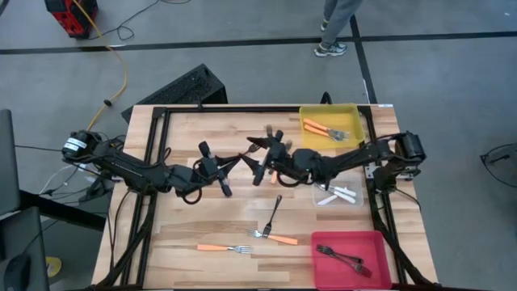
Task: Sort silverware by color (type)
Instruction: Put the black fork into the red bin
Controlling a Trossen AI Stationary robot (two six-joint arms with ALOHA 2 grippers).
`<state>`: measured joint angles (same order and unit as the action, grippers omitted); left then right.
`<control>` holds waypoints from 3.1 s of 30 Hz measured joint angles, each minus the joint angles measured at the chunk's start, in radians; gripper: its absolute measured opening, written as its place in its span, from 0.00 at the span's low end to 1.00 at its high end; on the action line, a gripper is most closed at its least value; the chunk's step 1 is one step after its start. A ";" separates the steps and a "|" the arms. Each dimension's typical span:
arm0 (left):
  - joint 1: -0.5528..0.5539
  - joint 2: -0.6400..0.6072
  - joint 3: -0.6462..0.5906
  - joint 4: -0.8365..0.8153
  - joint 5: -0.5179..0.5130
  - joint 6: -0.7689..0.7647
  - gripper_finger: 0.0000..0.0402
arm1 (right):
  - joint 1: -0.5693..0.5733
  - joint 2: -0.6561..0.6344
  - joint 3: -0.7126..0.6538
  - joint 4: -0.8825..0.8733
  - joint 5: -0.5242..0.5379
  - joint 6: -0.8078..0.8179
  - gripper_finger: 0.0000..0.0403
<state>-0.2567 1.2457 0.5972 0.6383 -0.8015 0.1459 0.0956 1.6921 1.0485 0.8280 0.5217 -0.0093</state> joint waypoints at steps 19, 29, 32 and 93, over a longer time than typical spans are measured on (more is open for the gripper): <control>-0.014 0.000 0.000 -0.019 -0.103 -0.004 0.00 | 0.019 -0.041 0.015 -0.142 0.117 0.043 0.60; -0.015 0.002 -0.002 -0.034 -0.075 -0.027 0.00 | 0.032 -0.044 0.017 -0.130 0.133 0.018 0.05; -0.011 0.002 -0.002 -0.035 -0.041 -0.028 0.01 | 0.030 -0.044 0.016 -0.133 0.131 0.021 0.05; -0.014 0.000 0.000 -0.287 0.036 -0.290 0.61 | 0.634 -0.445 0.227 -1.923 -0.260 0.955 0.05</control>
<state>-0.2703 1.2453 0.5972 0.3509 -0.7658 -0.1440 0.7298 1.2469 1.2754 -1.0950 0.2613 0.9461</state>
